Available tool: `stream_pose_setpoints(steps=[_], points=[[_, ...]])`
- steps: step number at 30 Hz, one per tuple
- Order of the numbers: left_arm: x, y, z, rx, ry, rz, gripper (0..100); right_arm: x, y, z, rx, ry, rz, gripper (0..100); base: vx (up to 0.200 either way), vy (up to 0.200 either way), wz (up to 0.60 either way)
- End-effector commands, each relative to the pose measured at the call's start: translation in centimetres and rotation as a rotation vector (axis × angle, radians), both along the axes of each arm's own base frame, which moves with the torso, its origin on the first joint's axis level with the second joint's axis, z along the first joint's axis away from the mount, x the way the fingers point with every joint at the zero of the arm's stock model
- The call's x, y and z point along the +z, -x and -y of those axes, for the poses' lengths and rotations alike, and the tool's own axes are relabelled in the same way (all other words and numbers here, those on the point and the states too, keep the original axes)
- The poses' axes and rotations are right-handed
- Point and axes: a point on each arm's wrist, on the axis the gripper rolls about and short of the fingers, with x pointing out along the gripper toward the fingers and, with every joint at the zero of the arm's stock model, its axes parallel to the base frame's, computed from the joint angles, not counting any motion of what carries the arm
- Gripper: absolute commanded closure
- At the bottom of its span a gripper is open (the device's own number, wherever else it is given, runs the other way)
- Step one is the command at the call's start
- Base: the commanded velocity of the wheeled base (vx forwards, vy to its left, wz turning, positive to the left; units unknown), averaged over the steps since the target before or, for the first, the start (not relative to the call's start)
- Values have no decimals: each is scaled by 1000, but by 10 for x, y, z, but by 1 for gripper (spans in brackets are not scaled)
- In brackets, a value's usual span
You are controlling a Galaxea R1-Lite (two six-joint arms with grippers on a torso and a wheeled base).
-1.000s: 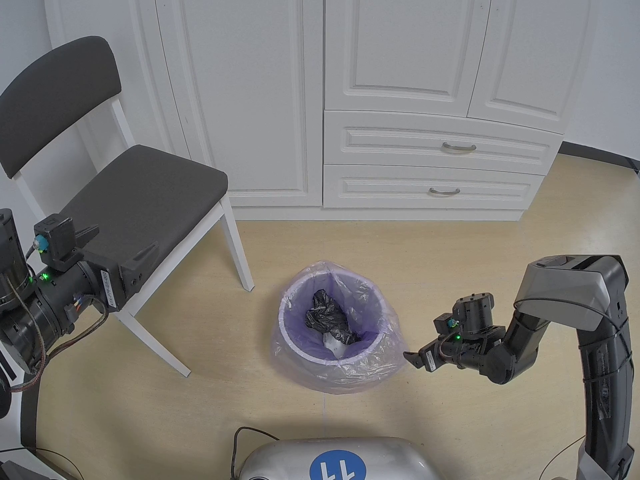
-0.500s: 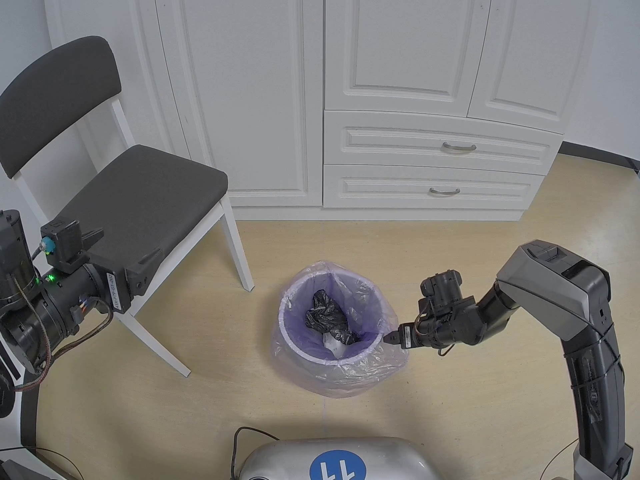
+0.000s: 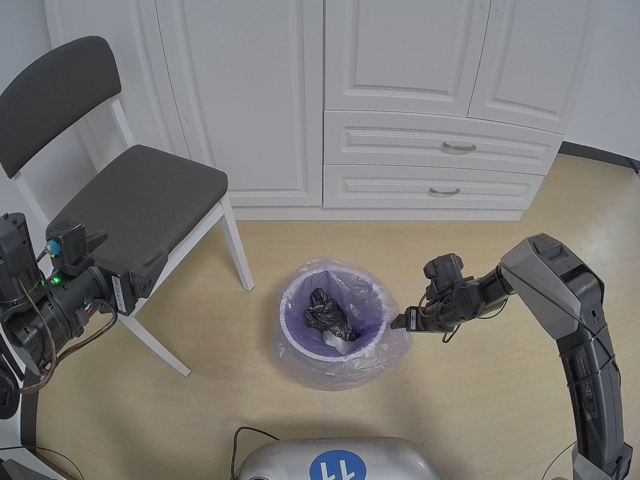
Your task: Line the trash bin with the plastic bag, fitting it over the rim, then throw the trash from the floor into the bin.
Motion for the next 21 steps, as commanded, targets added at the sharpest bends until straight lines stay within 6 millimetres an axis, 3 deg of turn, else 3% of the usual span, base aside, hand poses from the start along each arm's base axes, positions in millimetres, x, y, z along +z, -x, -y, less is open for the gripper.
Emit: stream_pose_setpoints(steps=[1,10,12,17,21], points=[[-2,0,0,0,-3,-6,0,-3,-4,8,-12,8,1,0,0,0,0],[-3,-1,1,-1,-13,-12,0,-2,-6,3,14,-19,30,0,0,0,0],[-4,-2,1,-1,-13,-14,0,5,0,7,23,-25,20,0,0,0,0],[-4,-1,0,0,-15,-15,0,47,29,25,186,-20,36,0,0,0,0],[-4,-1,-1,5,-14,-15,0,55,41,41,272,27,44,0,0,0,0]])
